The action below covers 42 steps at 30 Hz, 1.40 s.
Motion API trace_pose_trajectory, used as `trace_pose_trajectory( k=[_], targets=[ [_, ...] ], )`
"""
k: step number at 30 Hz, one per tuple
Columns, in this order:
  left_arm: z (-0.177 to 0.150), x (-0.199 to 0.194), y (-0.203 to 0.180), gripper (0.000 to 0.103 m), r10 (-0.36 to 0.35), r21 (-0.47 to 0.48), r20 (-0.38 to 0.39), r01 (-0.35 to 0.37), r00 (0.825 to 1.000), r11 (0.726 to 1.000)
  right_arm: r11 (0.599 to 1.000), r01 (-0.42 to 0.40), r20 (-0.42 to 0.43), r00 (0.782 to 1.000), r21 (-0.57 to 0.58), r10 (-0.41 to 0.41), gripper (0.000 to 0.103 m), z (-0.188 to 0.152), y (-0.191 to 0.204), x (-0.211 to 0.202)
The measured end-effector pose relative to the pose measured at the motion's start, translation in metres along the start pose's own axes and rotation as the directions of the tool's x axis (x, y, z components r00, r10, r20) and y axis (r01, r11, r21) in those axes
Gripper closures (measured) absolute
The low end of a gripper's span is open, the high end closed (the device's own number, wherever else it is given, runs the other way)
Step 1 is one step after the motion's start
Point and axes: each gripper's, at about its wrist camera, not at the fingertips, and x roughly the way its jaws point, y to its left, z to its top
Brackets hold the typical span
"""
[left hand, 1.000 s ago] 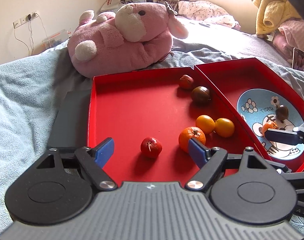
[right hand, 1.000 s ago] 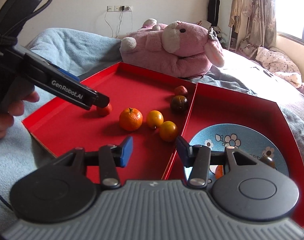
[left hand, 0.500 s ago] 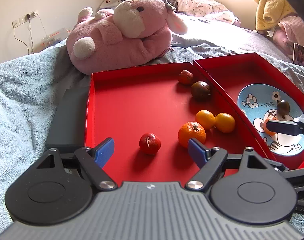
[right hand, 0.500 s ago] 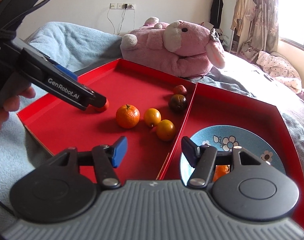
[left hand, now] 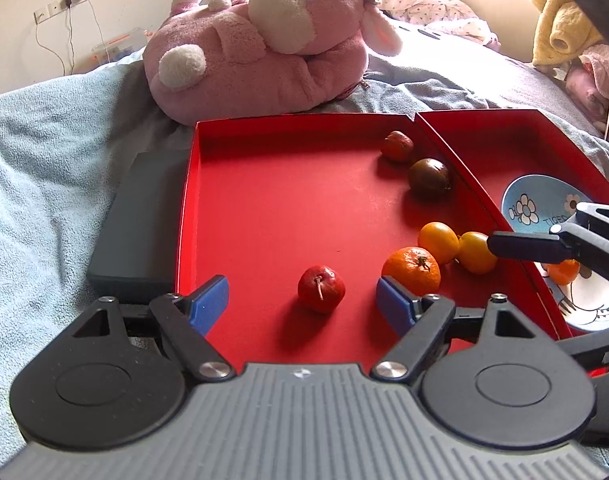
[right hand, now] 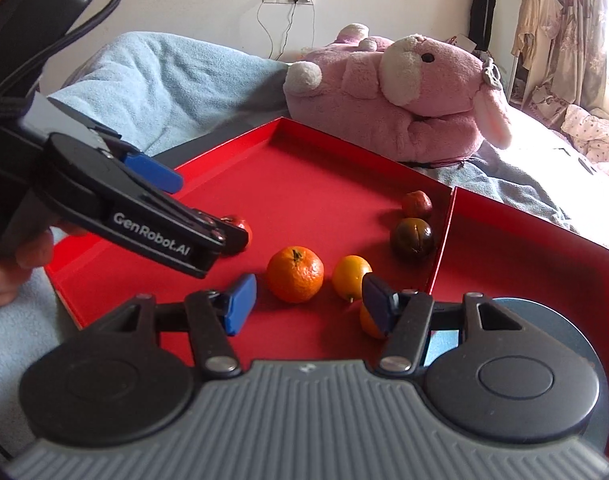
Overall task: Organize fruits
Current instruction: 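Grasp the tangerine with the right tool while the left tool grasps the red apple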
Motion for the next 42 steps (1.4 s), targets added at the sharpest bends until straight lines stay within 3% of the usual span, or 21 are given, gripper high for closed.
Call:
trace_pose_trajectory(
  k=[5, 10, 19, 25, 33, 42],
  targets=[
    [0.001, 0.007, 0.002, 0.021, -0.021, 0.001, -0.022, 0.021, 1.000, 1.000, 1.000, -0.029, -0.068, 0.997, 0.005, 0.030, 0.043, 0.004, 0.005, 0.022],
    [0.000, 0.017, -0.001, 0.041, -0.056, 0.016, -0.072, 0.057, 0.996, 0.998, 0.998, -0.049, -0.113, 0.992, 0.027, 0.052, 0.053, 0.006, 0.003, 0.038],
    [0.004, 0.031, 0.001, 0.043, -0.073, 0.007, -0.083, 0.074, 0.994, 0.997, 0.997, -0.050, -0.132, 0.990, 0.067, 0.058, 0.057, 0.009, -0.002, 0.049],
    [0.003, 0.029, 0.000, 0.068, -0.088, 0.010, -0.078, 0.089, 0.993, 0.996, 0.997, -0.040, -0.134, 0.990, 0.067, 0.049, 0.060, 0.011, -0.001, 0.051],
    [0.000, 0.024, 0.002, 0.068, -0.093, -0.013, -0.056, 0.092, 0.994, 0.996, 0.994, -0.041, -0.129, 0.990, 0.097, 0.053, 0.061, 0.007, 0.002, 0.042],
    [-0.007, 0.006, -0.001, 0.068, -0.056, -0.035, -0.010, 0.056, 0.998, 0.998, 0.998, -0.016, -0.074, 0.997, 0.068, 0.021, 0.061, -0.010, 0.016, 0.004]
  ],
)
